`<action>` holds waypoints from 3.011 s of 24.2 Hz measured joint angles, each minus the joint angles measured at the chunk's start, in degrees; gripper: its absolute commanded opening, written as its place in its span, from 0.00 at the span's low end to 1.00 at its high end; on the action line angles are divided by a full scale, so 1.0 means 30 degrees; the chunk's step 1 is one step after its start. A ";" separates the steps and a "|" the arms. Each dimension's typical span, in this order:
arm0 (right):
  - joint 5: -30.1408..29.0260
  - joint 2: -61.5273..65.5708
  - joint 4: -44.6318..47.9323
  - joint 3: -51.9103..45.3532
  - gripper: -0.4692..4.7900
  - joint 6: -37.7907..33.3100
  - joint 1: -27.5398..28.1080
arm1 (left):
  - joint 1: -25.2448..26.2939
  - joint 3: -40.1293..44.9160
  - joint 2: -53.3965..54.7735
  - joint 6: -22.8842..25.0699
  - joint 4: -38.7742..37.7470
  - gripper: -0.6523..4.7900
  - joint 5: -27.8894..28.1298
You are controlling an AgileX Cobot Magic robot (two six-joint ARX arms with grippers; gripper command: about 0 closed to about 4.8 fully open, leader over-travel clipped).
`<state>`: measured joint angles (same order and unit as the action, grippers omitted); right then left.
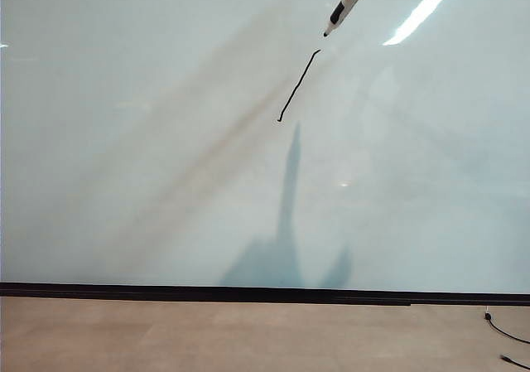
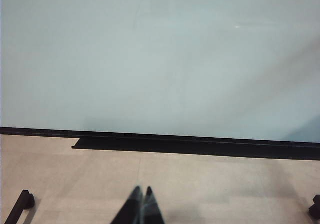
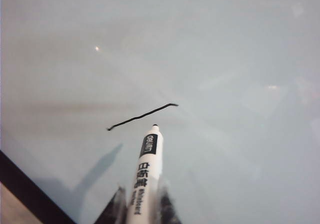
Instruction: Pick up the pen on the shelf to the right of the whiteboard and write the letter A.
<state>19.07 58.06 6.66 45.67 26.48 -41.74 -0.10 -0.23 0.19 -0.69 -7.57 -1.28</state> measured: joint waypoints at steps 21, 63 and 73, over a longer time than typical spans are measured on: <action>0.1005 0.5020 1.4382 -0.4080 0.08 -0.9639 0.0488 | 0.0000 0.0000 0.0000 -0.0007 0.0000 0.11 0.0000; -0.0590 0.5923 1.4972 -0.4065 0.08 -1.1759 0.2324 | 0.0000 0.0000 -0.0007 0.0000 0.0000 0.11 0.0000; -0.0481 0.5923 1.4294 -0.4065 0.08 -1.1839 0.2310 | 0.0000 0.0000 -0.0007 -0.0007 0.0000 0.11 -0.0007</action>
<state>17.63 75.83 49.54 33.47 -9.04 -34.81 -0.10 -0.23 0.16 -0.71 -7.57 -1.30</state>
